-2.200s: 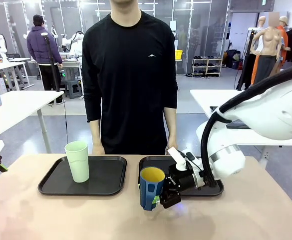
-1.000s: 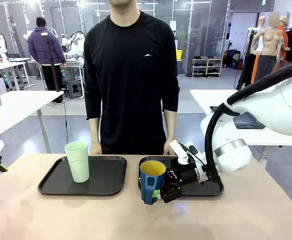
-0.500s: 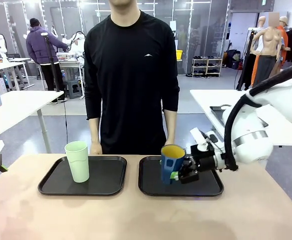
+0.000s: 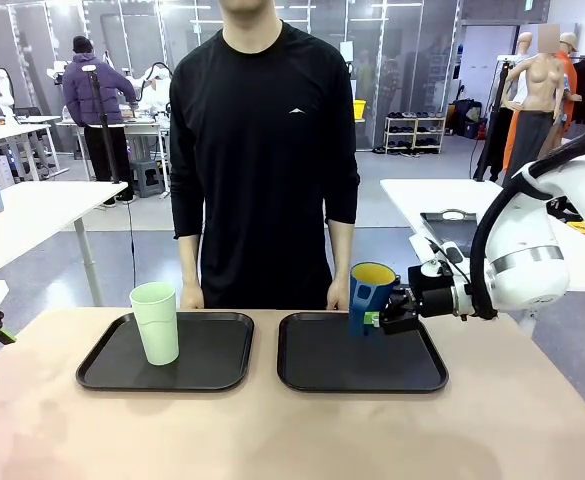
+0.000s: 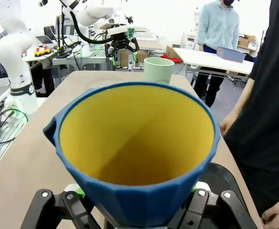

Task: Sort and store the cups by type.
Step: Pick up the Handle plastic cup and place it into the empty Flat Tray.

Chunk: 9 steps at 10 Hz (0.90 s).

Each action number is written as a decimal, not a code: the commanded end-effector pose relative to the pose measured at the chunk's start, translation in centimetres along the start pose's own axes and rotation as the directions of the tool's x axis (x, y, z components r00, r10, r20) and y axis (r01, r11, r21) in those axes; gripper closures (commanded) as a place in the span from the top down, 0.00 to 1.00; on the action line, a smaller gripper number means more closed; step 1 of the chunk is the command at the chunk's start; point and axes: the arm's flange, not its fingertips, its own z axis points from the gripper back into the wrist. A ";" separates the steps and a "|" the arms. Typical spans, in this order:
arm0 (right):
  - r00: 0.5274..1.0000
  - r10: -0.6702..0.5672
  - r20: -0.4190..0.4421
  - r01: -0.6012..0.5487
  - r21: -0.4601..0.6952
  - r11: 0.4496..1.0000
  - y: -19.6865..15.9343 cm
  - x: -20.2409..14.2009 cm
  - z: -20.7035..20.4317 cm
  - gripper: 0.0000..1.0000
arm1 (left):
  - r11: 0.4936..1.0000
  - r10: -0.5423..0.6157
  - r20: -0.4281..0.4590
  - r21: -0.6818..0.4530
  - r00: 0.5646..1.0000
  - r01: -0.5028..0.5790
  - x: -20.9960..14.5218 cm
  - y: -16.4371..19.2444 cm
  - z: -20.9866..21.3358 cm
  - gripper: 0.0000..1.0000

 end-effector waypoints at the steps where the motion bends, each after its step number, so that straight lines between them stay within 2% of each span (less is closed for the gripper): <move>1: 1.000 -0.025 0.005 0.025 -0.040 0.999 -0.8 0.4 0.0 0.72 | 1.000 -0.015 0.026 0.013 1.000 0.015 -0.2 0.2 0.1 1.00; 4: 0.999 -0.033 0.010 0.033 -0.068 0.997 -2.0 -0.4 0.5 0.72 | 1.000 -0.015 0.026 0.013 1.000 0.015 -0.2 0.2 0.1 1.00; 9: 0.998 -0.050 0.042 0.054 -0.099 0.994 -4.5 -5.0 -0.5 0.72 | 1.000 -0.015 0.026 0.013 1.000 0.015 -0.2 0.2 0.1 1.00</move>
